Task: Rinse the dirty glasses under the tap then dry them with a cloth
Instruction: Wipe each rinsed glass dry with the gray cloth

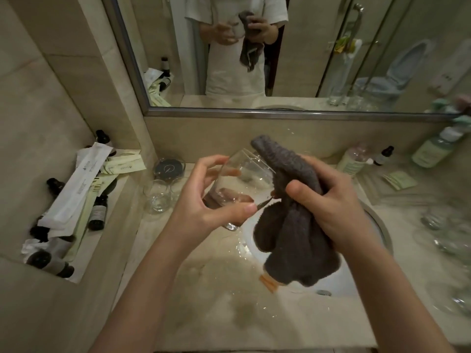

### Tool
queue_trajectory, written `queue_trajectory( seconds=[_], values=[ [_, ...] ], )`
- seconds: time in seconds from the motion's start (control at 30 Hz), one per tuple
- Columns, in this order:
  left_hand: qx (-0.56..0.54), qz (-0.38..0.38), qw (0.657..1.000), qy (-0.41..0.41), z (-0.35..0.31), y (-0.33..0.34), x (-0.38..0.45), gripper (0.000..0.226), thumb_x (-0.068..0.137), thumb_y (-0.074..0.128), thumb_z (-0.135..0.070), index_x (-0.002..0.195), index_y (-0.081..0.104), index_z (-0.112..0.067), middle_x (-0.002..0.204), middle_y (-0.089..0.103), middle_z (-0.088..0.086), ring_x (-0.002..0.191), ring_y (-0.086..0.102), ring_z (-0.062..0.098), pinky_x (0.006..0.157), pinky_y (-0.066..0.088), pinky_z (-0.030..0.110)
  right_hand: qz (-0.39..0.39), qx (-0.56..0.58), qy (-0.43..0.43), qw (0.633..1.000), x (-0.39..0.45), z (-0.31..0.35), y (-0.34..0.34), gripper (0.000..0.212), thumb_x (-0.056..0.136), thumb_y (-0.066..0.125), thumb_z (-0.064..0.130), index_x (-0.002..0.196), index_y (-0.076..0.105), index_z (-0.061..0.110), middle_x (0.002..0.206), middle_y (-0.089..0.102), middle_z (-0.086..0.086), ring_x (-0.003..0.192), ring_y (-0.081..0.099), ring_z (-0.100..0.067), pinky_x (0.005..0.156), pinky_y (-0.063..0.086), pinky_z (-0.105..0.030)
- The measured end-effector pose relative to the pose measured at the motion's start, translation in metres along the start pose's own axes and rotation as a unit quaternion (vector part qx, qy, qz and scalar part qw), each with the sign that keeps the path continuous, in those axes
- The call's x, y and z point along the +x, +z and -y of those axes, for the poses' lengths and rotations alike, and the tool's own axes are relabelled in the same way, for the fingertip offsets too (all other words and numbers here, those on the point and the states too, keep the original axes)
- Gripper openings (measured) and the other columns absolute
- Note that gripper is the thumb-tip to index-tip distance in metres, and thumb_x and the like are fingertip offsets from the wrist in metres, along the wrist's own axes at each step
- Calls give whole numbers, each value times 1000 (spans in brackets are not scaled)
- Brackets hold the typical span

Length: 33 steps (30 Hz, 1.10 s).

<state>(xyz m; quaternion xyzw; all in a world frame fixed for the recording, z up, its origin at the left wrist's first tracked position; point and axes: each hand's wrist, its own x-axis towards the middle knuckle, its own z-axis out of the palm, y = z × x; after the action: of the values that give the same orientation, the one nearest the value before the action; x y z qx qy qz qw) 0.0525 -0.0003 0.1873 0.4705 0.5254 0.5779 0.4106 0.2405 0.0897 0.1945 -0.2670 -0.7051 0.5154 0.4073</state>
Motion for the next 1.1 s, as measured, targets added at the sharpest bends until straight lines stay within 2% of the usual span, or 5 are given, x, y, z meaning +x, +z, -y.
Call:
queue_trajectory(
  seconds=[0.1, 0.2, 0.43, 0.73, 1.1],
  values=[
    [30, 60, 998, -5, -6, -4, 1, 72, 50, 84, -29, 116, 58, -31, 105, 72, -9, 72, 72, 15, 52, 53, 20, 150, -67, 44, 985, 0, 13, -22, 51, 64, 78, 58, 109, 71, 35, 99, 71, 9, 90, 69, -9, 82, 54, -28],
    [60, 121, 990, -24, -8, -2, 5, 73, 50, 83, -34, 119, 60, -30, 108, 72, -12, 79, 73, 30, 62, 60, 45, 226, -127, 69, 963, -1, 17, -31, 51, 68, 76, 54, 111, 72, 26, 105, 70, -7, 95, 68, -20, 84, 54, -35],
    [28, 202, 977, -64, -7, 7, 22, 69, 55, 80, -36, 122, 64, -27, 114, 71, 6, 98, 69, 38, 82, 54, 51, 214, -109, 67, 968, 2, 25, -47, 62, 72, 69, 66, 116, 70, 23, 110, 70, -14, 103, 66, -31, 91, 50, -50],
    [-71, 244, 956, -146, -3, 28, 30, 68, 56, 77, -30, 122, 65, -29, 111, 71, 10, 79, 72, 32, 59, 56, 32, 265, -165, 104, 944, 16, 43, -61, 74, 68, 69, 69, 118, 69, 15, 102, 73, -9, 94, 70, -26, 85, 57, -40],
    [-80, 268, 926, -254, 15, 35, 22, 65, 49, 79, -27, 114, 70, -21, 95, 75, 13, 68, 69, 38, 59, 56, 33, 345, -36, 218, 912, -14, 10, -36, 14, 75, 73, 15, 76, 75, 29, 74, 70, 9, 72, 66, -8, 70, 49, -18]
  ],
)
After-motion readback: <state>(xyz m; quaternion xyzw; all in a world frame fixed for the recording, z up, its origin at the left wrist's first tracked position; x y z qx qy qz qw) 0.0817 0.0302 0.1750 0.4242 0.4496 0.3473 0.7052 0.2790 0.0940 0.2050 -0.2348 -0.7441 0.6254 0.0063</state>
